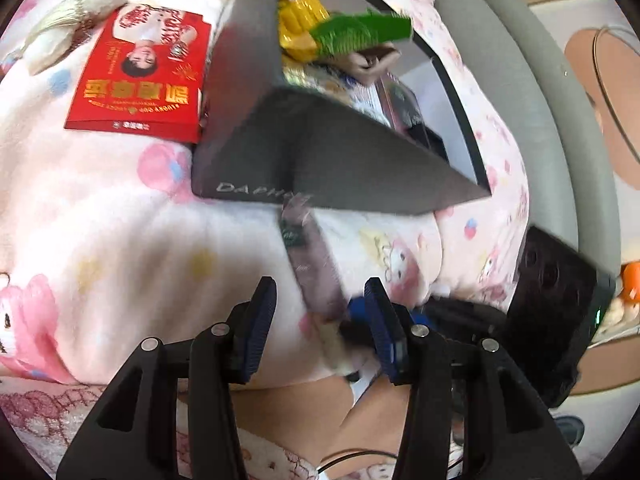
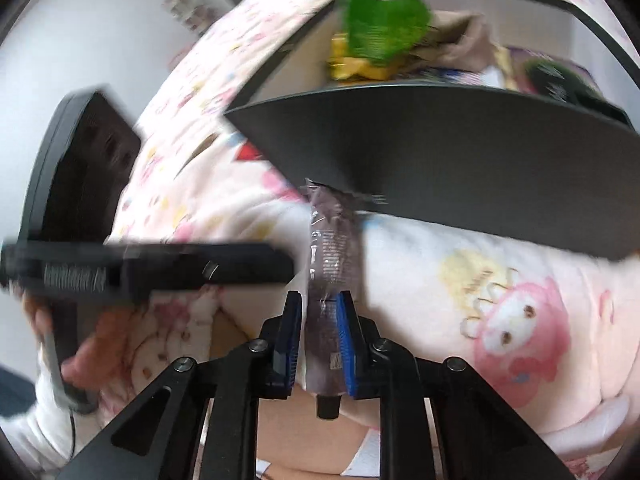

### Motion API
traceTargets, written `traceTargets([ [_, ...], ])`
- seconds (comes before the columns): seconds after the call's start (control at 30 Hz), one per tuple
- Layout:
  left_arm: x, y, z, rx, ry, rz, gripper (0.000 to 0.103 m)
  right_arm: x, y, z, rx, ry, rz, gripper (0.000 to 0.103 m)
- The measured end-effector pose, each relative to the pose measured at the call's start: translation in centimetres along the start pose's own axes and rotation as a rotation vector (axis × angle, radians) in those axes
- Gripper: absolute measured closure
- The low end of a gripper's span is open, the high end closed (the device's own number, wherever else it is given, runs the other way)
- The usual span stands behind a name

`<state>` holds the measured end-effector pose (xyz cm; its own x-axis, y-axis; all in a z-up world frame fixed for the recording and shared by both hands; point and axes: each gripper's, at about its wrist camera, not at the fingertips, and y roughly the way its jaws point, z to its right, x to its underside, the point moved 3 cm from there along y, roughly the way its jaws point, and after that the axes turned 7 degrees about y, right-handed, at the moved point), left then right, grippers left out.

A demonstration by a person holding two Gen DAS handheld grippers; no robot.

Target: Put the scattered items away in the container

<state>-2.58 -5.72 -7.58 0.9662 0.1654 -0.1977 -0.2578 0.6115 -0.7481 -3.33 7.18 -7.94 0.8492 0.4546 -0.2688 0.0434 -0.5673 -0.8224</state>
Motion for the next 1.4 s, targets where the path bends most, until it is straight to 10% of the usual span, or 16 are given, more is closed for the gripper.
traceTargets([
  [0.2, -0.3, 2.1, -1.3, -0.136, -0.065, -0.079, 0.057, 0.8, 1.1, -1.1, -0.056, -0.027, -0.071, 0.086],
  [0.4, -1.2, 1.0, -1.6, -0.078, -0.086, -0.038, 0.057, 3.2, 1.4, 1.8, -0.021, 0.211, -0.096, 0.052],
  [0.53, -2.6, 1.5, -2.5, -0.064, -0.140, -0.027, 0.060, 3.3, 3.6, 0.4, 0.018, 0.147, -0.137, 0.054],
  [0.6, -2.6, 1.7, -2.6, -0.091, -0.125, -0.047, 0.070, 3.2, 3.7, -0.1, 0.046, 0.116, -0.125, 0.073],
  [1.03, -1.7, 0.8, -1.8, -0.116, -0.104, -0.020, 0.075, 1.1, 1.8, 1.8, 0.148, 0.114, -0.164, 0.070],
  [1.3, -2.2, 0.9, -1.2, -0.082, -0.097, 0.032, 0.073, 0.8, -1.5, 3.7, 0.302, 0.189, 0.039, 0.067],
  [1.4, -2.7, 0.0, -2.6, -0.097, -0.116, 0.055, 0.072, 1.4, -2.7, 4.5, 0.236, 0.250, 0.085, 0.067],
])
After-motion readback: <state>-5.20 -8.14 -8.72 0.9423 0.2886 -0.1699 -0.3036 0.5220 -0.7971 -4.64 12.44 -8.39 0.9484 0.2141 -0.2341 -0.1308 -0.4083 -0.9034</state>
